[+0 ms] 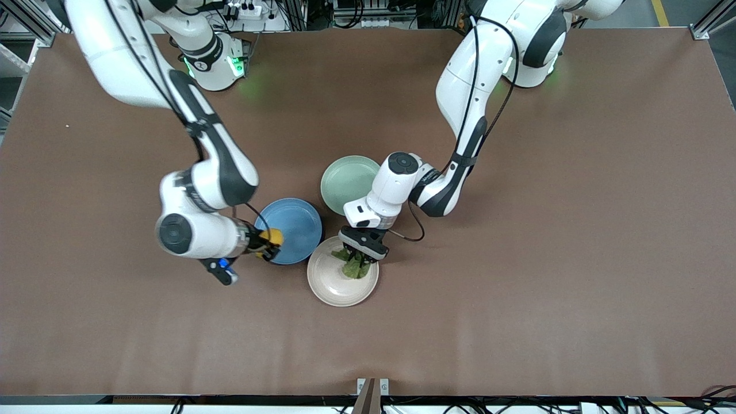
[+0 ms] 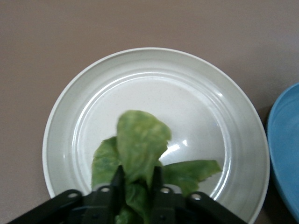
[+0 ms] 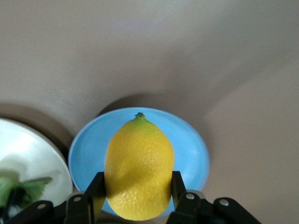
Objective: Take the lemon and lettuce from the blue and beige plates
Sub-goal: 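Lift the lettuce with the left gripper while the right gripper carries the lemon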
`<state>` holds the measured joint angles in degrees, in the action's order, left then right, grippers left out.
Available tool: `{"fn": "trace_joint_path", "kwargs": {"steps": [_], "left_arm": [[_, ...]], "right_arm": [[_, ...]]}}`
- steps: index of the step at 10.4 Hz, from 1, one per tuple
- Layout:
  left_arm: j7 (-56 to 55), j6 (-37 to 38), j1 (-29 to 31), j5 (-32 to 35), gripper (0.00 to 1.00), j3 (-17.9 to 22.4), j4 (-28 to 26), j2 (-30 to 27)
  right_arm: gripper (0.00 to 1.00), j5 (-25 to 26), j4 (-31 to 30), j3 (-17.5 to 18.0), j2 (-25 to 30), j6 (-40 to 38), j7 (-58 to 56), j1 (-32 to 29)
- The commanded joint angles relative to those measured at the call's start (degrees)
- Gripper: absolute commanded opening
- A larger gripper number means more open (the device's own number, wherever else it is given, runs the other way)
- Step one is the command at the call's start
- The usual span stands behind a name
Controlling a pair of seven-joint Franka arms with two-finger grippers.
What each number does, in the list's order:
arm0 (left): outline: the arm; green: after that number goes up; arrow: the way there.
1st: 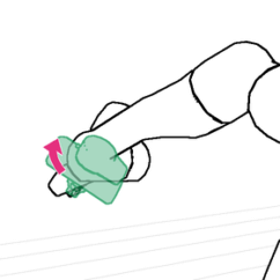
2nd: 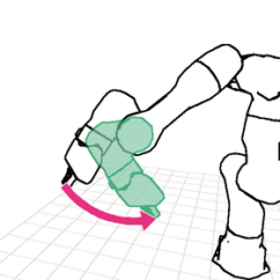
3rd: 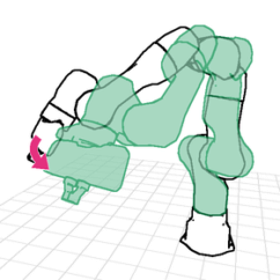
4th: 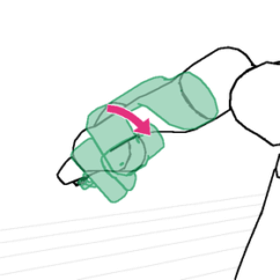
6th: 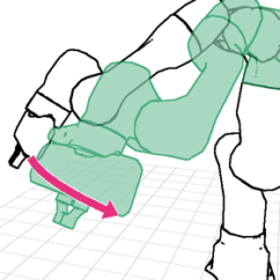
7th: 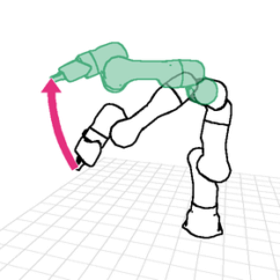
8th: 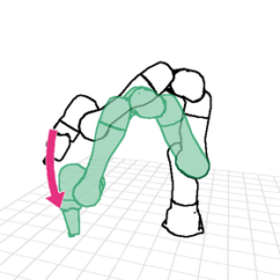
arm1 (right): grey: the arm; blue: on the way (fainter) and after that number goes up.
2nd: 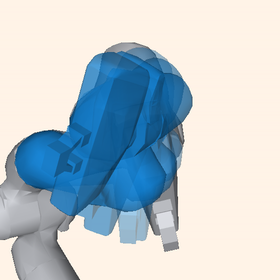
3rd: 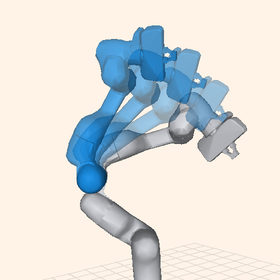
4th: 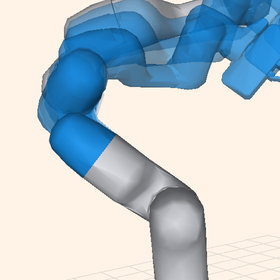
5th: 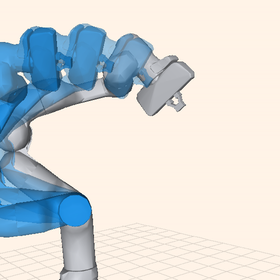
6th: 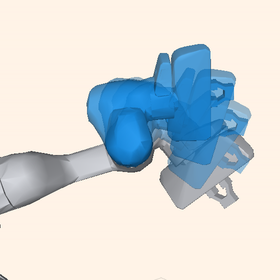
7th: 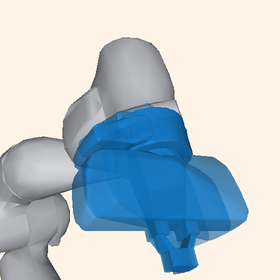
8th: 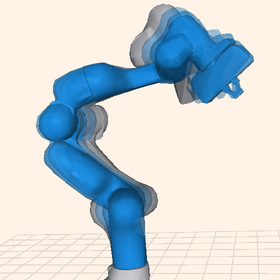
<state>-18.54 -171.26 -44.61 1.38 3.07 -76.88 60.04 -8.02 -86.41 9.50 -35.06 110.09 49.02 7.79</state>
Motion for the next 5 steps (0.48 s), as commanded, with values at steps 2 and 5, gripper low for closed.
{"fn": "trace_joint_path", "kwargs": {"steps": [2, 5], "left_arm": [[0.35, -0.03, -0.56, 0.73, 0.00, 3.51, -2.38, -1.67], [0.61, 3.10, 0.49, 0.73, 0.00, 3.70, -8.63, -7.46]], "right_arm": [[0.00, 2.20, -4.45, -2.18, 5.26, -5.49, -14.70, -3.83], [0.00, 3.79, -9.81, -8.16, 5.88, -4.80, -30.25, -4.10]]}}
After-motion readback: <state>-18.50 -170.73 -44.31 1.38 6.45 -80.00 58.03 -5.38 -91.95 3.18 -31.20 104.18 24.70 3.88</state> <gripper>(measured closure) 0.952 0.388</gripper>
